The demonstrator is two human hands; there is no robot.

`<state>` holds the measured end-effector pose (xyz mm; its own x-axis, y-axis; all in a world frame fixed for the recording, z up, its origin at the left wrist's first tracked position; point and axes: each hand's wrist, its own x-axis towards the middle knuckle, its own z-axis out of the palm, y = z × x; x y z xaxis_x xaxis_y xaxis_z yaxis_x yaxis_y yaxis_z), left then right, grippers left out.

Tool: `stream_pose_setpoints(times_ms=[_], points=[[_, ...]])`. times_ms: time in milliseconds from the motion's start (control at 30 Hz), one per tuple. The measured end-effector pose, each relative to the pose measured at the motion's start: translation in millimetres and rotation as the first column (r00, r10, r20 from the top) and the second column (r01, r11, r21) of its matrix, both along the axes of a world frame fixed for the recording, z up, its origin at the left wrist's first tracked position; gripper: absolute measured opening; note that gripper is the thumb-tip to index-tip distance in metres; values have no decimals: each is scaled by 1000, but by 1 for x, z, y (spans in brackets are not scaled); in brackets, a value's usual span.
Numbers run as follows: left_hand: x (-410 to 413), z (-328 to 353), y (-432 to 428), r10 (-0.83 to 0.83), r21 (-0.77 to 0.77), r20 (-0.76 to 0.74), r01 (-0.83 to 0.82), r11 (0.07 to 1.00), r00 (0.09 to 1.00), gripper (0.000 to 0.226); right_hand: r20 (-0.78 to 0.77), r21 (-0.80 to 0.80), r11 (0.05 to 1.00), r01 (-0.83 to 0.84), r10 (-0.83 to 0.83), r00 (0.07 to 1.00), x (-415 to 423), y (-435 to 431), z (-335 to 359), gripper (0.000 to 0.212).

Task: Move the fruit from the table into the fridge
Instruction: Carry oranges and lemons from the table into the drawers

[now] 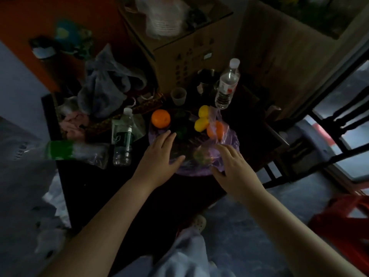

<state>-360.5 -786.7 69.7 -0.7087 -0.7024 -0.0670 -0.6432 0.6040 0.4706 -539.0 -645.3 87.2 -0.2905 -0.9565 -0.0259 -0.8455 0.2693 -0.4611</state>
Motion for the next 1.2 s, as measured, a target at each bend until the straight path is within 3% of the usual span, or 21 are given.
stream_pose_setpoints(times_ms=[133, 267, 500, 667, 967, 1200], points=[[-6, -19, -43, 18, 48, 45, -20, 999, 999, 71, 27, 39, 999, 6, -7, 1000, -16, -58, -13, 59], [-13, -37, -80, 18, 1, 63, -18, 1000, 998, 70, 55, 85, 996, -11, 6, 998, -27, -110, -28, 60], [-25, -68, -136, 39, 4, 106, -40, 999, 994, 67, 14, 188, 982, -5, 2, 1000, -41, -166, -64, 63], [-37, -85, -161, 55, -2, 104, -55, 998, 993, 62, -42, 232, 973, -4, 14, 999, -51, -188, -86, 62], [-57, -113, -194, 56, -35, 153, -51, 998, 987, 73, -117, 253, 967, 25, 5, 993, -68, -207, -123, 61], [-63, -123, -199, 55, 40, 85, -58, 998, 995, 71, -145, 225, 972, 75, -42, 989, -77, -209, -139, 59]])
